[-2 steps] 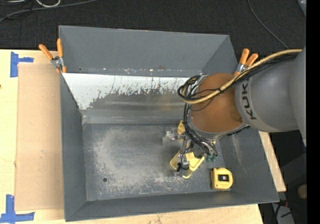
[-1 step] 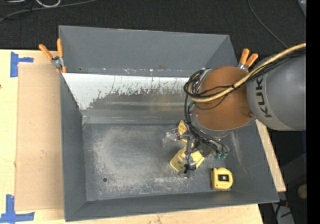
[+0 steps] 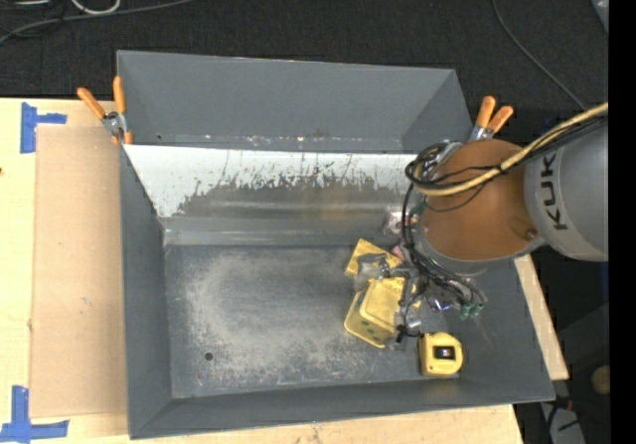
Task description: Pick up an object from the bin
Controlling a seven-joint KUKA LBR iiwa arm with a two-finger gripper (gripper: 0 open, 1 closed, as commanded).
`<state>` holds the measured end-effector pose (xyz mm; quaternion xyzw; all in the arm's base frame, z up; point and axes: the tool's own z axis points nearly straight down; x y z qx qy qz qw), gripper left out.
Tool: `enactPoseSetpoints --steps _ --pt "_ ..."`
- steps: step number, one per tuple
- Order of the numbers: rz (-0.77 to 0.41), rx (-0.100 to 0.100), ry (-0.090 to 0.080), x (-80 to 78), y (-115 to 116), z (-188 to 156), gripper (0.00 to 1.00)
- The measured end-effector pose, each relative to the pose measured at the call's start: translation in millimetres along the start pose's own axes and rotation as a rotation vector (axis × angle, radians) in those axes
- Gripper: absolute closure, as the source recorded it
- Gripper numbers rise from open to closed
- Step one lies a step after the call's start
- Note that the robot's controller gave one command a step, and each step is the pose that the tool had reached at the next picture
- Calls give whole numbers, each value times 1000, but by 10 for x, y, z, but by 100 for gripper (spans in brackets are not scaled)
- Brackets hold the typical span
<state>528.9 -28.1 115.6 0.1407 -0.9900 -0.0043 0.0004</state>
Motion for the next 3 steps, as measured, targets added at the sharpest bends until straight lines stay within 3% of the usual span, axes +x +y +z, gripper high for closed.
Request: enactPoseSetpoints --steps 1,3 --pt "-27 -4 -12 -130 270 -201 100" --pt "-20 -3 -10 -120 253 -192 100"
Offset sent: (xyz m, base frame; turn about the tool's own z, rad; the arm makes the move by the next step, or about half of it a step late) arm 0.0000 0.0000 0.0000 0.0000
